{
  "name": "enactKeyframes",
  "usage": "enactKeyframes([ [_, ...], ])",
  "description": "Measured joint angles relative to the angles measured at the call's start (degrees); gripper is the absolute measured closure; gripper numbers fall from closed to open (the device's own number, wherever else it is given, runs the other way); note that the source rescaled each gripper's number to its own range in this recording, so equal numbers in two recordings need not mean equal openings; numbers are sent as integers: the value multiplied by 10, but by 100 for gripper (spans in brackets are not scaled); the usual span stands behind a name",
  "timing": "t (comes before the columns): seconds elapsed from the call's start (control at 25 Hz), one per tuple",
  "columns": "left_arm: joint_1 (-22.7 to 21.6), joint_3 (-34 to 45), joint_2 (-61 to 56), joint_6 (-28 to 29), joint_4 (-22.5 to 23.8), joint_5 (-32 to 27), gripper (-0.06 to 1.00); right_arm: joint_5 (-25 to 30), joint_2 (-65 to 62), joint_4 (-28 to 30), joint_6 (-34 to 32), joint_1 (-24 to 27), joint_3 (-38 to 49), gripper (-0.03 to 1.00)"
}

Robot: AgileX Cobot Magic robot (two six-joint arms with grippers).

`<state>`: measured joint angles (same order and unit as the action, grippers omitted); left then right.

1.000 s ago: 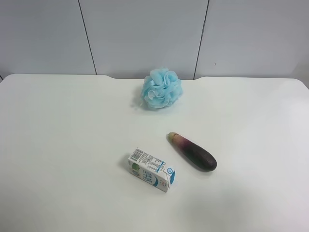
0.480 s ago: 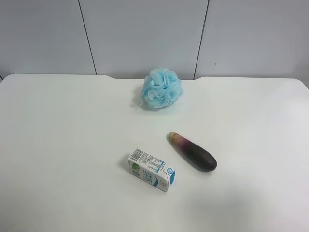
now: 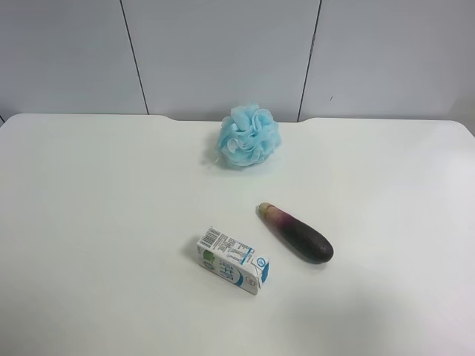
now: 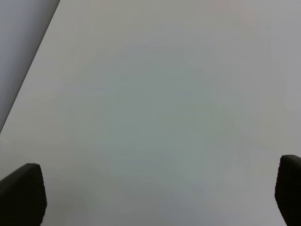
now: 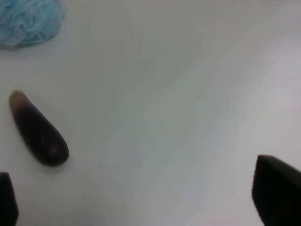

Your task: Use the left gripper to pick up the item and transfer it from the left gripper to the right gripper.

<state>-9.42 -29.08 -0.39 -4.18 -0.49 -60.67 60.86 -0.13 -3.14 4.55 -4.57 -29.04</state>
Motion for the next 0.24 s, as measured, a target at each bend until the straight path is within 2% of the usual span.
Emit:
enactKeyframes([
  [0.24, 0, 0, 0, 0, 0, 0, -5, 0, 0, 0, 0, 0, 0, -3],
])
